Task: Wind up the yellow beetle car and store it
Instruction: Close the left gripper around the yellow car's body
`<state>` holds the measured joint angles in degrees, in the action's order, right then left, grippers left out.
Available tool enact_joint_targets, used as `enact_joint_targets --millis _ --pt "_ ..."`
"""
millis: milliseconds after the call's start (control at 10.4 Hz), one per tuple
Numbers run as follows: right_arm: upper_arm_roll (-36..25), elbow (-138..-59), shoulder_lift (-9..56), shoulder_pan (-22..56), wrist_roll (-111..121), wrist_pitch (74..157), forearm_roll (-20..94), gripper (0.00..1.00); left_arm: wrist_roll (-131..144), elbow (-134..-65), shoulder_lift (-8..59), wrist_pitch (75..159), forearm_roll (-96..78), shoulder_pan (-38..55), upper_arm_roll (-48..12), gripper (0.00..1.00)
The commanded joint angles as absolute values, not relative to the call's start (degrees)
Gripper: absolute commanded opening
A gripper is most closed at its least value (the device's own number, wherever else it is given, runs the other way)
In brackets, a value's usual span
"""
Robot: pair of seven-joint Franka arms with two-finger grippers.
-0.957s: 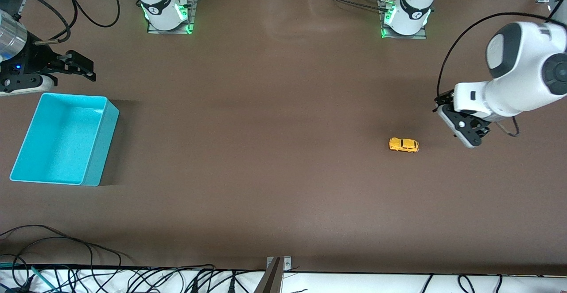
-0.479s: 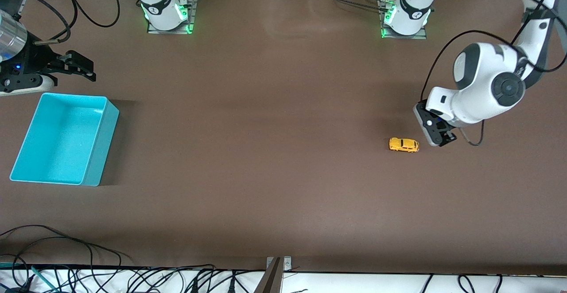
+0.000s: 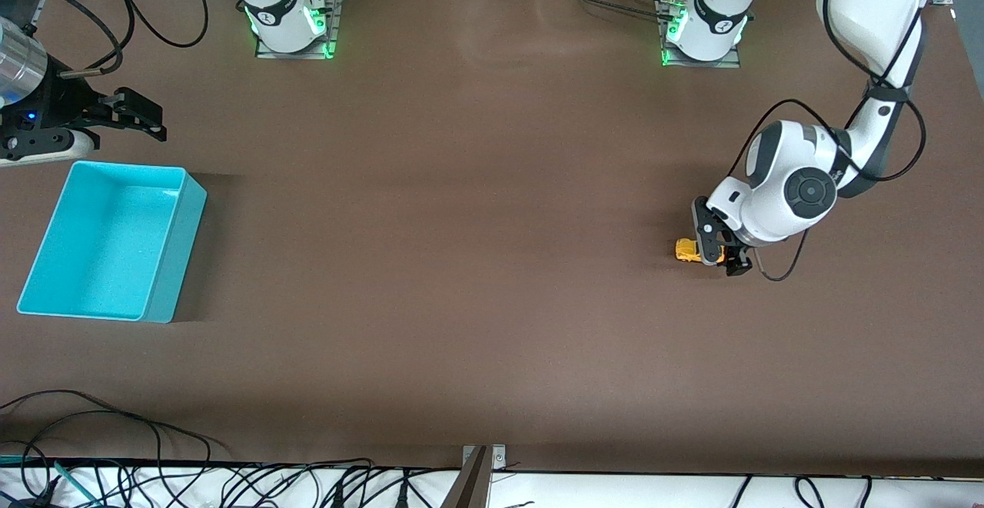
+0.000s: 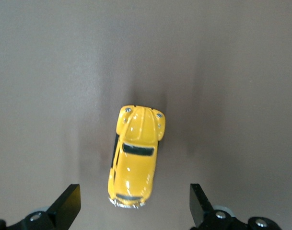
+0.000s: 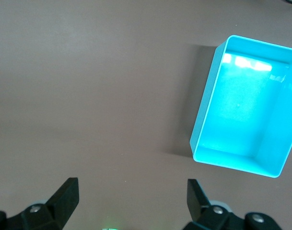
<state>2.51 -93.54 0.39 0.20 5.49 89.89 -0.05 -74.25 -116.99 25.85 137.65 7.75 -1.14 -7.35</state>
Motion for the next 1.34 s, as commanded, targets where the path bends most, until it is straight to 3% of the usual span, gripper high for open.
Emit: enact_joint_targets --millis 0,287,383,574,766,862,1053,1245 --pt "2.5 -93.0 0.4 0.3 6.0 89.8 0.7 1.0 -78.2 -116.6 27.9 140.0 9.1 -1.6 -7.6 1.0" --pt "2.5 -93.0 0.4 0.3 6.0 89.7 0.7 1.0 -78.4 -117.9 29.7 144.7 9.1 -1.8 -8.1 1.0" --pt "2.5 -93.0 0.4 0.3 6.0 89.8 0.7 1.0 -78.6 -117.9 29.5 144.6 9.1 -1.8 -8.1 0.95" --pt "2.5 -93.0 0.3 0.3 6.0 89.7 0.7 1.0 -81.0 -117.8 29.2 144.5 9.1 -2.1 -8.2 0.64" --pt "2.5 -93.1 0.3 0.3 6.0 89.7 0.8 1.0 -81.1 -117.9 28.3 143.7 8.9 -2.3 -8.3 0.43" --pt "2.5 -93.1 0.3 0.3 6.0 89.7 0.7 1.0 -81.1 -117.8 28.0 142.5 8.4 -2.2 -8.3 0.25" --pt "2.5 -93.1 0.3 0.3 6.0 89.7 0.7 1.0 -81.0 -117.8 27.9 142.1 8.3 -2.3 -8.4 0.13" --pt "2.5 -93.0 0.1 0.3 6.0 89.7 0.7 1.0 -81.0 -117.8 27.9 142.0 8.0 -2.3 -8.4 0.13"
